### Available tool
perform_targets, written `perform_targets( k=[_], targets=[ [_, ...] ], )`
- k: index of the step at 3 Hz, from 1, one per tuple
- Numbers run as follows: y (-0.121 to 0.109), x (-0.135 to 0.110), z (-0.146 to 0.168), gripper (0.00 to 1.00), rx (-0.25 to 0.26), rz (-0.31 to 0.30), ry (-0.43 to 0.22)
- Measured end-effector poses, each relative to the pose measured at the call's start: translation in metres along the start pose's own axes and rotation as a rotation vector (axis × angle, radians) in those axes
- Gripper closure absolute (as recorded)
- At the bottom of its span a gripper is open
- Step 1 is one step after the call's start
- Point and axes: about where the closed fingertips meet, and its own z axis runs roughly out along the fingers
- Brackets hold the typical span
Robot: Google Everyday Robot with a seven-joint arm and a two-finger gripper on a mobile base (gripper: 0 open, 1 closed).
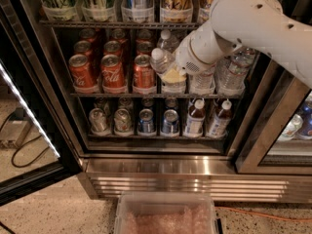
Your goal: Pick water bottle from middle shelf of fridge
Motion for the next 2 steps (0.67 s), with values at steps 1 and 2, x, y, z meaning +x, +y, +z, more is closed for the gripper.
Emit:
perform_targets(
  k=[1,2],
  targets=[
    [0.000,-0.001,-0.007,1.00,0.021,-0.007,-0.009],
    [-0.001,-0.005,-0.017,1.00,0.052,-0.023,-0.022]
  ],
)
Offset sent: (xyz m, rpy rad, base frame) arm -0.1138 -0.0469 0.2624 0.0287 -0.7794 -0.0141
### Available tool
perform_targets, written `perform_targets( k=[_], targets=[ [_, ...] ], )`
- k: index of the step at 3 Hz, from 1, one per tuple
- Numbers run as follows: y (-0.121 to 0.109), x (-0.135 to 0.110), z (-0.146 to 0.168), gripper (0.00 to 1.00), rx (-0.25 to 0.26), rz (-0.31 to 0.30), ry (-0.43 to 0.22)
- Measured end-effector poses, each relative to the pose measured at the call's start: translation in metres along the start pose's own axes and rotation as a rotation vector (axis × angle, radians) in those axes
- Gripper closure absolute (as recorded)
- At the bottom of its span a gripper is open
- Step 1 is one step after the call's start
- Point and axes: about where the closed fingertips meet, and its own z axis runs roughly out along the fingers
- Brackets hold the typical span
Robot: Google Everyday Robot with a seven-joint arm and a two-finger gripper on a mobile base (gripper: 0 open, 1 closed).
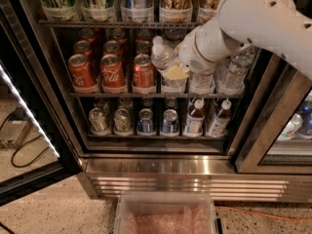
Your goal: Pick water bottle from middle shelf of fridge
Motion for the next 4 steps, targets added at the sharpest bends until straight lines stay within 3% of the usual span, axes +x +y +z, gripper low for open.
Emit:
perform_targets(
  k=[1,4],
  targets=[
    [-0.0013,-0.0071,-0.0188,1.00,0.047,-0.027,-0.021],
    [0.0057,-0.0108,-0.0230,1.00,0.032,-0.034,-0.052]
  ],
)
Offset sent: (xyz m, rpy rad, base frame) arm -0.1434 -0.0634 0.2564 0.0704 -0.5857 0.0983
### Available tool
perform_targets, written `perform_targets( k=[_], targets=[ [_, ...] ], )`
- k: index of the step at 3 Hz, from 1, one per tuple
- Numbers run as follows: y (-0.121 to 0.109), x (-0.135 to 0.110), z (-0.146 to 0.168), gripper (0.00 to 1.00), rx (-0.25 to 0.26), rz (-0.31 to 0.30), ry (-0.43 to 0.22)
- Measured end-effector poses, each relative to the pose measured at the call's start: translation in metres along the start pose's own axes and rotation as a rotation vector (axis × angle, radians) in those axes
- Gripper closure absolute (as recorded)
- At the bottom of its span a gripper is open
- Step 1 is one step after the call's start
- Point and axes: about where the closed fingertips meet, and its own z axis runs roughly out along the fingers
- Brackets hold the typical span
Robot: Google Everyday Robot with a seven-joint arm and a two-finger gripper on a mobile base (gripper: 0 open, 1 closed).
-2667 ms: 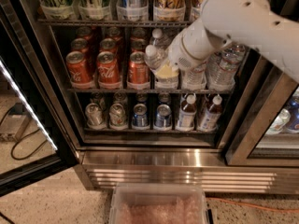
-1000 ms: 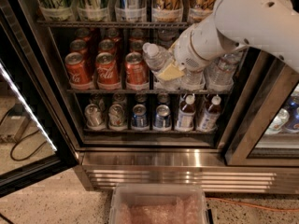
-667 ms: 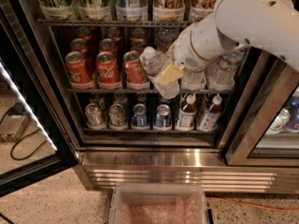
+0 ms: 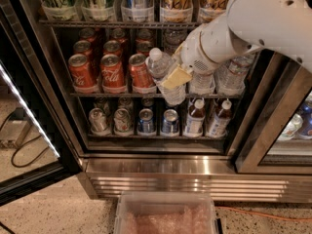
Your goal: Pick water bottle from middle shelf of fridge
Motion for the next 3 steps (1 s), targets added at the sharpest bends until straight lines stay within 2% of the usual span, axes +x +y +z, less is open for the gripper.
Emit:
perform_targets(
  k=[1,2,3],
  targets=[
    [0.006,-0.012,-0.026,1.00,-0.009,-0.018,-0.066],
    [0.015,-0.035,-0.076,1.00,0.000,-0.058,-0.151],
    [0.015,-0.050,-0.112,1.00,0.024,-0.081,-0.204]
  ],
)
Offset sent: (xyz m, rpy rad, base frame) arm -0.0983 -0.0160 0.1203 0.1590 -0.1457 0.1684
